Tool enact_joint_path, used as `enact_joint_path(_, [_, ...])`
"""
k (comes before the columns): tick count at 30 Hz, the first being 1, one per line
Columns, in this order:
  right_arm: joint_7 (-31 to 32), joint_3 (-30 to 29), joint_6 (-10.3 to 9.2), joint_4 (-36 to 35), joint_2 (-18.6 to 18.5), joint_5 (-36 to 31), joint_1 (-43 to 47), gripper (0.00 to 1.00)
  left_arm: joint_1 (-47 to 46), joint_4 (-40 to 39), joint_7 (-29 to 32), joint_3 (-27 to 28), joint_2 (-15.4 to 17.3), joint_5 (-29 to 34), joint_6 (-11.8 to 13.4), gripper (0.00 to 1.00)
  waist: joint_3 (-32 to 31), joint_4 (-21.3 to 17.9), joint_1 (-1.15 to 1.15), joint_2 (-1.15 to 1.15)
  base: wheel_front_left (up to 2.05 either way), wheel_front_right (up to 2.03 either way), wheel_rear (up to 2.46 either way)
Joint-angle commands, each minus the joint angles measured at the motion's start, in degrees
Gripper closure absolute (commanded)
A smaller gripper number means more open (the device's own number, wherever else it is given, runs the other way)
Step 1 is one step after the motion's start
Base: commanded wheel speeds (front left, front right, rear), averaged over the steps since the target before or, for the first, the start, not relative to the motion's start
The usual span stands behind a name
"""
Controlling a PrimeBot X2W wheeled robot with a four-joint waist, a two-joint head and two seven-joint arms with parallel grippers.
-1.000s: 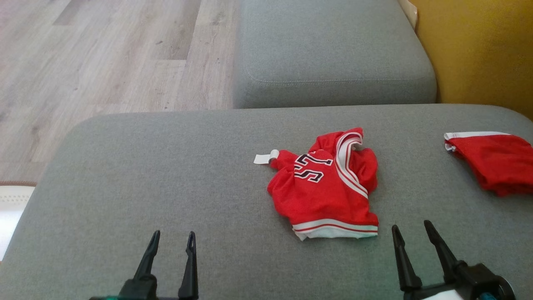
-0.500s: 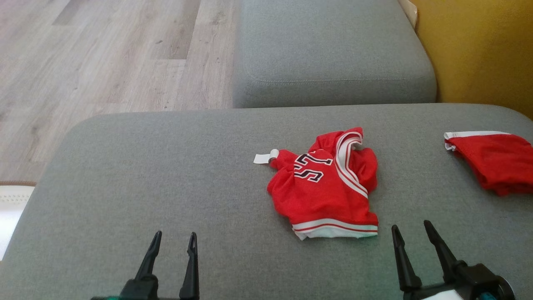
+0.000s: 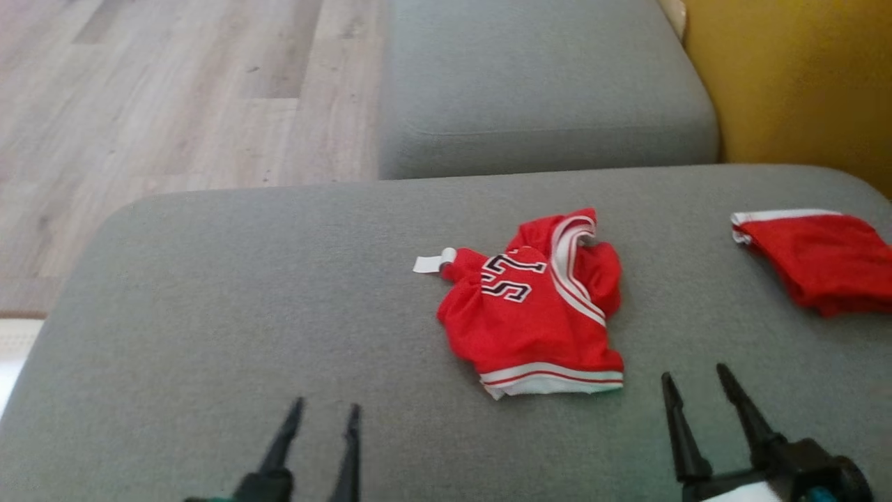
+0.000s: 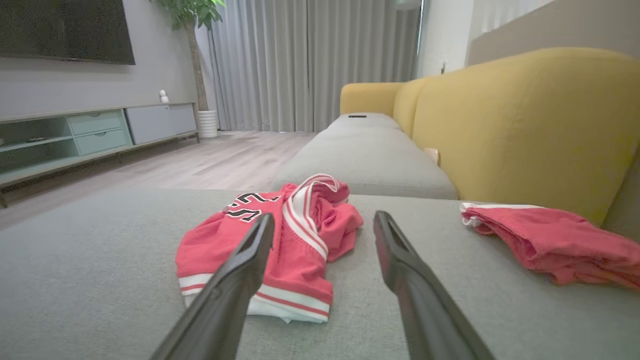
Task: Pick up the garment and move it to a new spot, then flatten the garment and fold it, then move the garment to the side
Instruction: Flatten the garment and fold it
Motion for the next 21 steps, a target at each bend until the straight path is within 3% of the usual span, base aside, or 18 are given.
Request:
enact_joint_path(1, [-0.3, 0.2, -0.05, -2.9, -0.4, -0.2, -3.5, 0.0, -4.1, -1.0, -0.7, 0.6, -0.7, 0.3, -0.6, 0.0, 0.9, -2.1, 0.0, 0.0, 0.0, 0.0, 0.0])
enact_joint_path(12, [-0.3, -1.0, -0.05, -8.4, -0.4, -1.0, -9.4, 0.0, -19.0, 14.7, -0.7, -16.2, -0.7, -5.6, -7.0, 0.0, 8.2, -16.7, 0.0, 0.0, 0.0, 0.0, 0.0])
enact_joint_path(16, [-0.3, 0.3, -0.05, -8.1, -0.4, -1.0, -10.7, 0.0, -27.9, 21.8, 0.2, -22.7, -0.7, -8.1, -7.5, 0.0, 12.5, -20.9, 0.0, 0.0, 0.0, 0.0, 0.0])
enact_joint_path(21, [-0.3, 1.2, -0.05, -8.1, -0.3, 0.6, -13.5, 0.0, -38.6, 28.8, 2.4, -27.7, -0.7, -12.1, -6.0, 0.0, 18.2, -24.1, 0.0, 0.0, 0.0, 0.0, 0.0])
